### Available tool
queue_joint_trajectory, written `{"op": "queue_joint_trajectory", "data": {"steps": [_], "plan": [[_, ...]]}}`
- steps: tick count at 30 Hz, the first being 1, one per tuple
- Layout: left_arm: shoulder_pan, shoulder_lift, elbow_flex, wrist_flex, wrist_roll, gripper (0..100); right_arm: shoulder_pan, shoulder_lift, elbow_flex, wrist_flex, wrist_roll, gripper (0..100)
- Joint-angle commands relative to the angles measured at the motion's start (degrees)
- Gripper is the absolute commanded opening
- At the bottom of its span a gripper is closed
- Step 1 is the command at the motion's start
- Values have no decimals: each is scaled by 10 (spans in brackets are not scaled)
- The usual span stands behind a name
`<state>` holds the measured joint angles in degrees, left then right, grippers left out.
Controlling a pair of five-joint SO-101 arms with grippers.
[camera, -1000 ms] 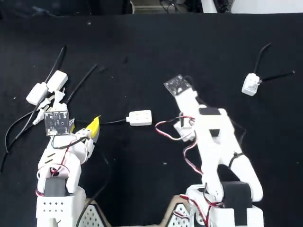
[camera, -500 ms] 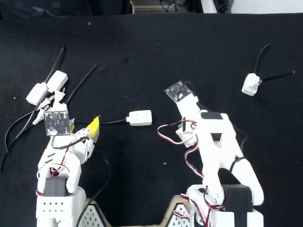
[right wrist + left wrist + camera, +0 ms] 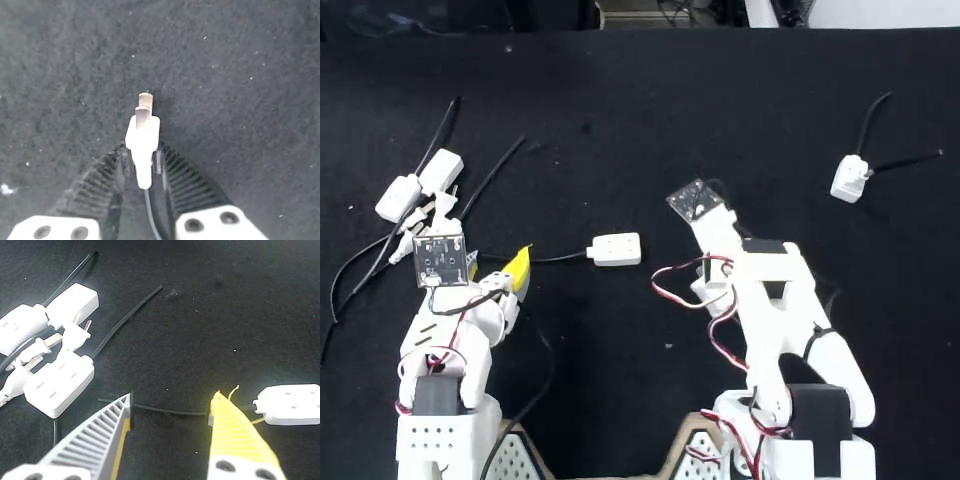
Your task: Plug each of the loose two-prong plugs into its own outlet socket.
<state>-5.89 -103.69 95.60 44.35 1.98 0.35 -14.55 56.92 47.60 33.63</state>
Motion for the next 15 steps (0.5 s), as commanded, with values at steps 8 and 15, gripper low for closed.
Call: {"op": "queue_joint_trajectory", "data": {"steps": [8, 15], "plan": [[5, -7, -3, -10, -8, 253, -90, -204, -114, 212, -52, 10], [1, -7, -12, -5, -4, 253, -332, -285, 41, 14, -207, 10]]}}
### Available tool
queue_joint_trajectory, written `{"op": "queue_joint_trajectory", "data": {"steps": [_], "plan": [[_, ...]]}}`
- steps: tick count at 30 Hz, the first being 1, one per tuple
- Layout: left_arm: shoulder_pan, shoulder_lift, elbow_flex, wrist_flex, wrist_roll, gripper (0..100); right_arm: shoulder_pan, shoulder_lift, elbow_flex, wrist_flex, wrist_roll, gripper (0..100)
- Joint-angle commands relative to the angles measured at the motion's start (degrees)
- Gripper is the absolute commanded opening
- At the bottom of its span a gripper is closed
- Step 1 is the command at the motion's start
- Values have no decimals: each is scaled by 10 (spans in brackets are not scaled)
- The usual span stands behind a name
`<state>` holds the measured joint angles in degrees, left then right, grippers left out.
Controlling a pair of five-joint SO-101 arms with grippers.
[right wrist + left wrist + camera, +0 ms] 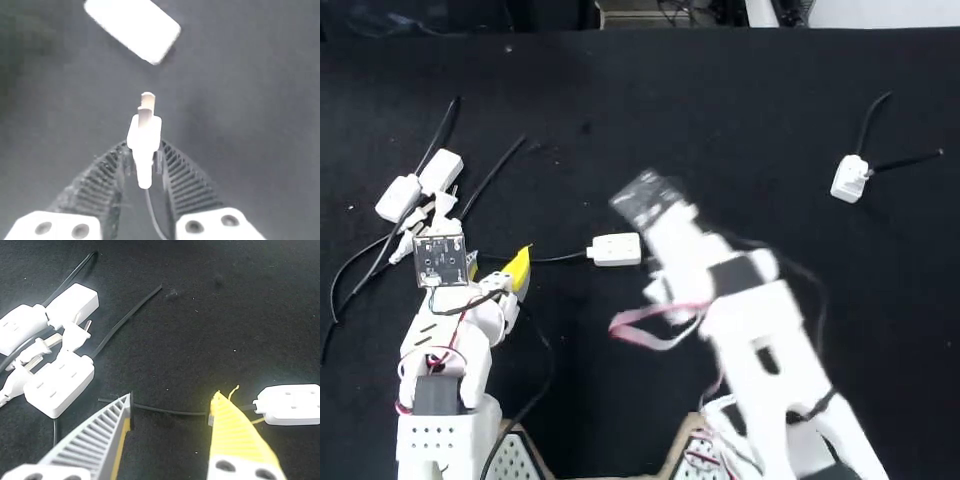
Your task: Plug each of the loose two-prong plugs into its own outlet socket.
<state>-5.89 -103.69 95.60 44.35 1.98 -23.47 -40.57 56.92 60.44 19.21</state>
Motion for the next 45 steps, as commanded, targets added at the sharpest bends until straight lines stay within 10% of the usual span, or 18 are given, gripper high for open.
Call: {"op": "queue_joint_trajectory", "data": {"steps": [1, 12, 45], "plan": [[1, -7, -13, -5, -4, 253, -120, -20, 60, -159, -80, 10], [19, -7, -24, -5, 85, 253, -199, 103, 97, -418, -110, 10], [47, -7, -19, -27, 0, 253, -243, 109, 101, -419, -109, 11]]}}
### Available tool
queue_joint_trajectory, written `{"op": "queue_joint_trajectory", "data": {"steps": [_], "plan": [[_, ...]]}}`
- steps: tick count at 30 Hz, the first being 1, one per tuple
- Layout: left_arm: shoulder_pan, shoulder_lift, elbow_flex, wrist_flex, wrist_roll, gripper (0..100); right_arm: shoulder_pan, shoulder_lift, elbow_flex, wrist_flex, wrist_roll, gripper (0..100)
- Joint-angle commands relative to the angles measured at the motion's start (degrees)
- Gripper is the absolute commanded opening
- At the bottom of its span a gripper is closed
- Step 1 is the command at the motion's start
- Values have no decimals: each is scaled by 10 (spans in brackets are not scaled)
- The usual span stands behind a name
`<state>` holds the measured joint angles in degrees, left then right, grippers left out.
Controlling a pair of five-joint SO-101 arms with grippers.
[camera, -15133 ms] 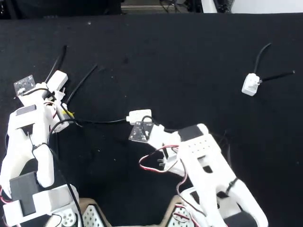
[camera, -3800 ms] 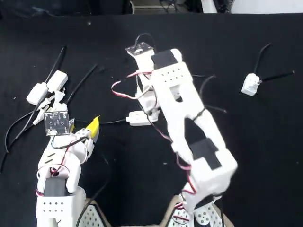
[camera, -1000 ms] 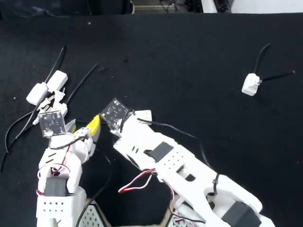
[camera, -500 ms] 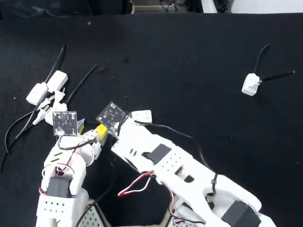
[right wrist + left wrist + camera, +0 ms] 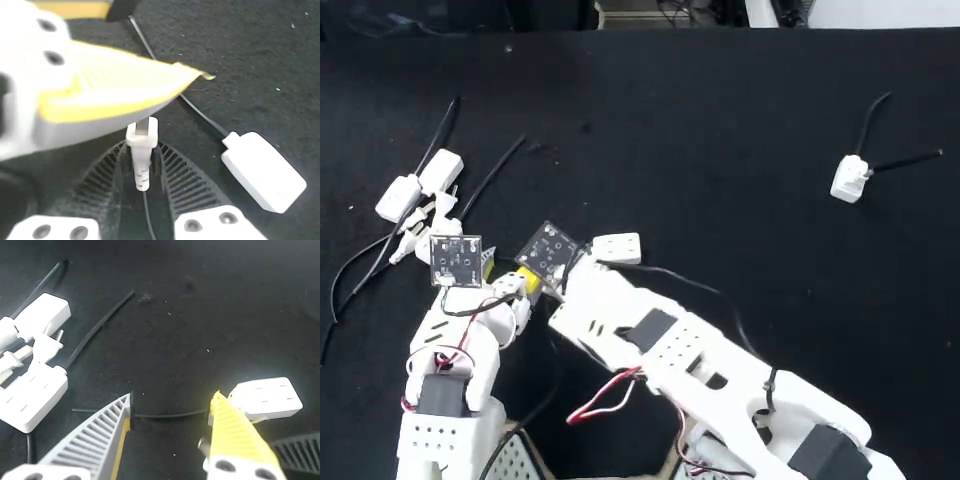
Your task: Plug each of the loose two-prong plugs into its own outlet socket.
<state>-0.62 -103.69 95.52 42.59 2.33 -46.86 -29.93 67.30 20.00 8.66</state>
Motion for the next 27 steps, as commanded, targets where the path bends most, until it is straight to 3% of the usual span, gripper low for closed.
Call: {"op": "queue_joint_trajectory", "data": {"steps": [1, 9, 15, 27], "plan": [[-5, -7, -18, -10, -4, 253, -10, 2, -3, -15, -4, 11], [0, -7, -12, -4, -8, 253, 18, -22, -8, -13, -4, 11], [0, -6, -3, -9, -8, 253, 29, -154, 2, 70, -4, 11], [0, -6, 2, -9, -8, 253, 32, -300, 71, 69, -4, 11]]}}
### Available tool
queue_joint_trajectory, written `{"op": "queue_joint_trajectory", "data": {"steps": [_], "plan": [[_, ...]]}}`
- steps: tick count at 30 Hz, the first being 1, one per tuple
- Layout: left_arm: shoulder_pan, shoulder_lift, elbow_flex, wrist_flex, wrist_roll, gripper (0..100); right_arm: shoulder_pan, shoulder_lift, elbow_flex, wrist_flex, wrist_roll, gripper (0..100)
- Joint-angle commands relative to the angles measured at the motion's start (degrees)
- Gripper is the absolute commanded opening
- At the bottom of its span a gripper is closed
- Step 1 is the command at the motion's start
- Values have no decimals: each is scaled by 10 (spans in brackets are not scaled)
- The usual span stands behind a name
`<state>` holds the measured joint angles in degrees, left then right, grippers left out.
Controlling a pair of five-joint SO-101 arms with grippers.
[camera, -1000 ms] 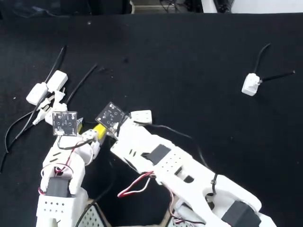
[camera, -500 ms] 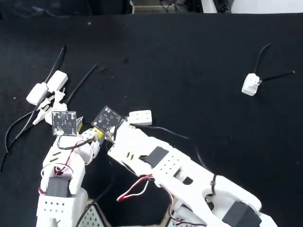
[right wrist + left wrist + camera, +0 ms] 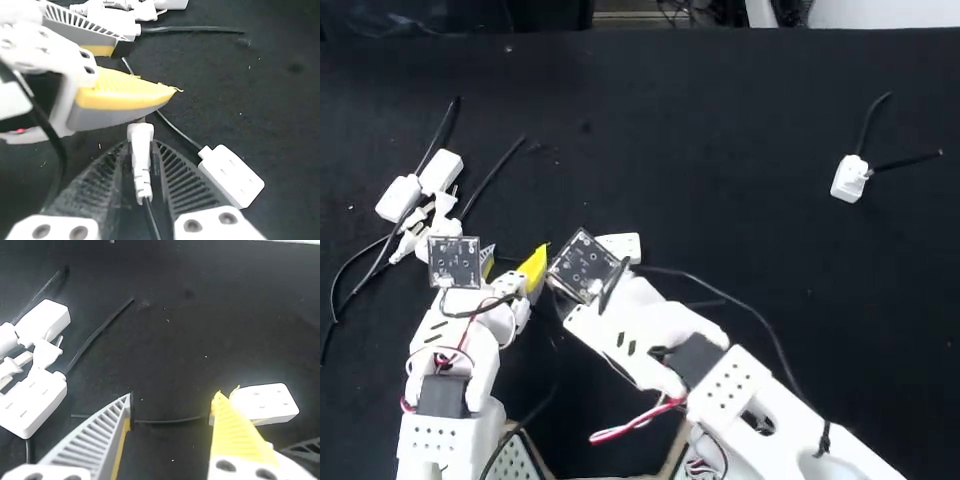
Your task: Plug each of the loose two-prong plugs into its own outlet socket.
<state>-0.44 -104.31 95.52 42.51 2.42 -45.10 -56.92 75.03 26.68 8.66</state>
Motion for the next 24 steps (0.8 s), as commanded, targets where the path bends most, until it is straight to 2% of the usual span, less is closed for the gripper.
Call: {"op": "queue_joint_trajectory", "data": {"steps": [1, 14, 18, 24], "plan": [[-1, 0, 2, -8, -9, 253, 14, -30, -7, 2, -4, 11], [-8, -1, -3, -8, -9, 253, 16, -28, -5, 8, -4, 10], [-19, -1, -14, -5, -8, 253, 62, -1, -31, 55, -4, 10], [-52, -1, -13, -8, -4, 253, 154, 160, -171, 156, -4, 10]]}}
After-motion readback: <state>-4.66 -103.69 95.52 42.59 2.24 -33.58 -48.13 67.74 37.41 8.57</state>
